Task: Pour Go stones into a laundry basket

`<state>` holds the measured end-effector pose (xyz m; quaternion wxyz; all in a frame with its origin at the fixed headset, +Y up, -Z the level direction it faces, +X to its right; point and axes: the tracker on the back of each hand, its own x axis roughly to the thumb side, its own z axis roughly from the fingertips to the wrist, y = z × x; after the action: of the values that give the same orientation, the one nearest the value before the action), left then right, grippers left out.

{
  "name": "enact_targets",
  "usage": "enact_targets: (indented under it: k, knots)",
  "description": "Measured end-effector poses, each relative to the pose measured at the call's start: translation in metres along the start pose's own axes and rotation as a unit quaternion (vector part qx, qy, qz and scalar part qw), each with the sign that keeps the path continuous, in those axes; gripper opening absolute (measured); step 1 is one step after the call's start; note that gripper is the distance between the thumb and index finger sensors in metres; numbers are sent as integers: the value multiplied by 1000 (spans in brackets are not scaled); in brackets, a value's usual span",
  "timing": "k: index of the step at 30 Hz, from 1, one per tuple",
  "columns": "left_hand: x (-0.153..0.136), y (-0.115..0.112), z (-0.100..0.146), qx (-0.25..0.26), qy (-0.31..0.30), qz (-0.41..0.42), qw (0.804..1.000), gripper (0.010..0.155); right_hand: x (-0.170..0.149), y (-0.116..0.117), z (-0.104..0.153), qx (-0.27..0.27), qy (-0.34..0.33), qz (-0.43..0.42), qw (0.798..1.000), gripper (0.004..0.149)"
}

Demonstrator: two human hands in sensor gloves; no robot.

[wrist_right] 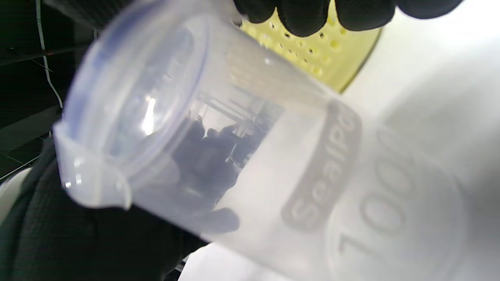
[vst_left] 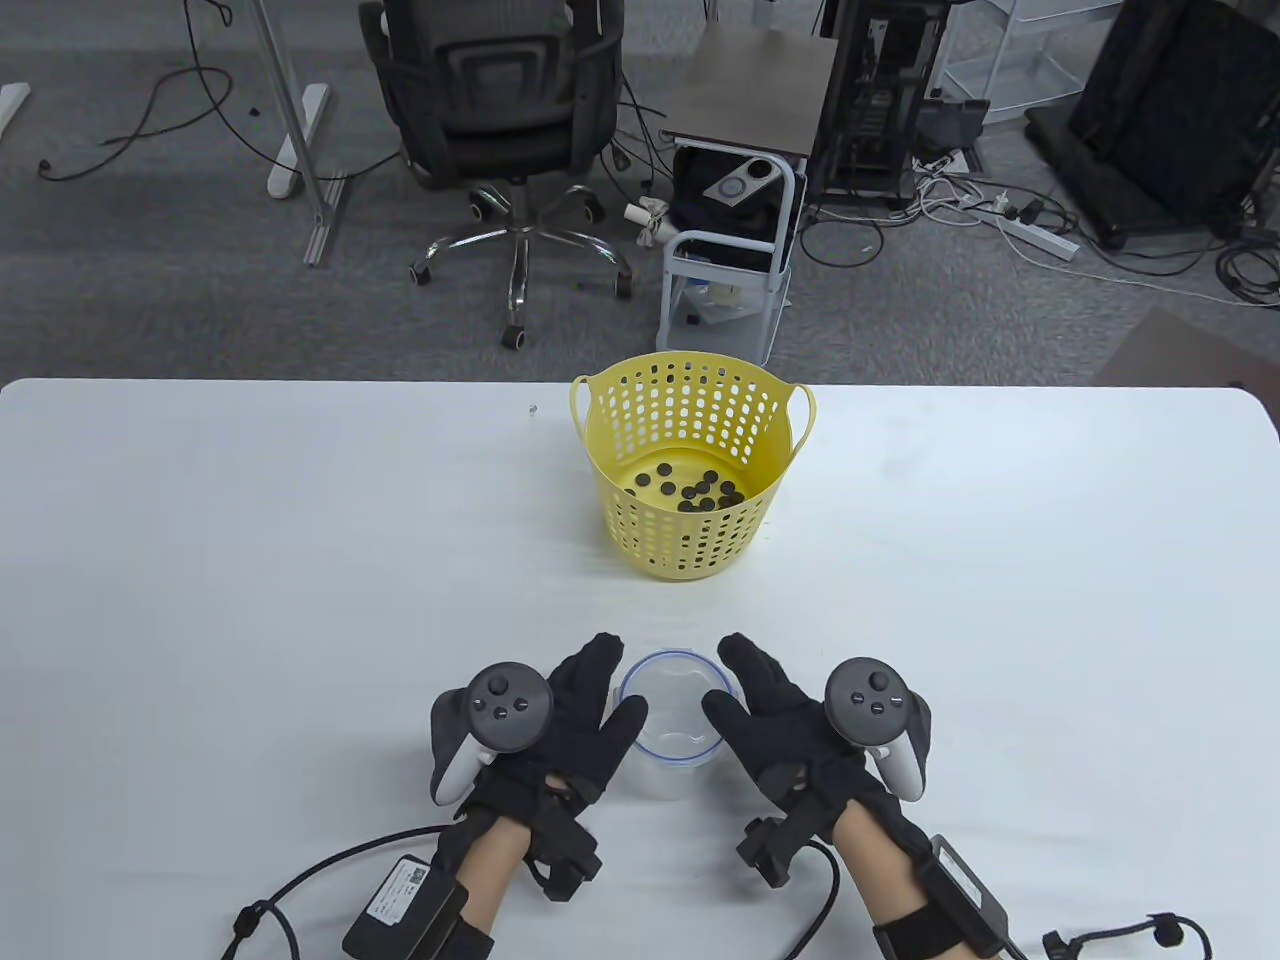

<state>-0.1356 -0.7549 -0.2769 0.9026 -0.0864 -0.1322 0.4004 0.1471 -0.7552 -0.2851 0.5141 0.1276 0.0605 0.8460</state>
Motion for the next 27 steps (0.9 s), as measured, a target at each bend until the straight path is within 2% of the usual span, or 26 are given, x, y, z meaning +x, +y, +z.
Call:
enact_targets:
  k: [6, 11, 14, 20, 27]
  knots:
    - [6, 30, 12, 102, -21, -105, 989, 81, 12, -21, 5, -73, -52, 67, 994, 84]
    - [4, 45, 15, 154, -16, -178, 972, 79, 18, -37, 9, -135, -75, 207, 966, 80]
    - [2, 52, 16, 162, -11, -229, 960, 79, 12, -42, 8, -152, -64, 267, 950, 81]
    - [-9, 57, 12, 156, 32, -310, 937, 81, 0, -45, 6, -160, -25, 311, 937, 81]
    - [-26, 58, 6, 126, 84, -342, 927, 84, -16, -39, -1, -115, 39, 375, 919, 83]
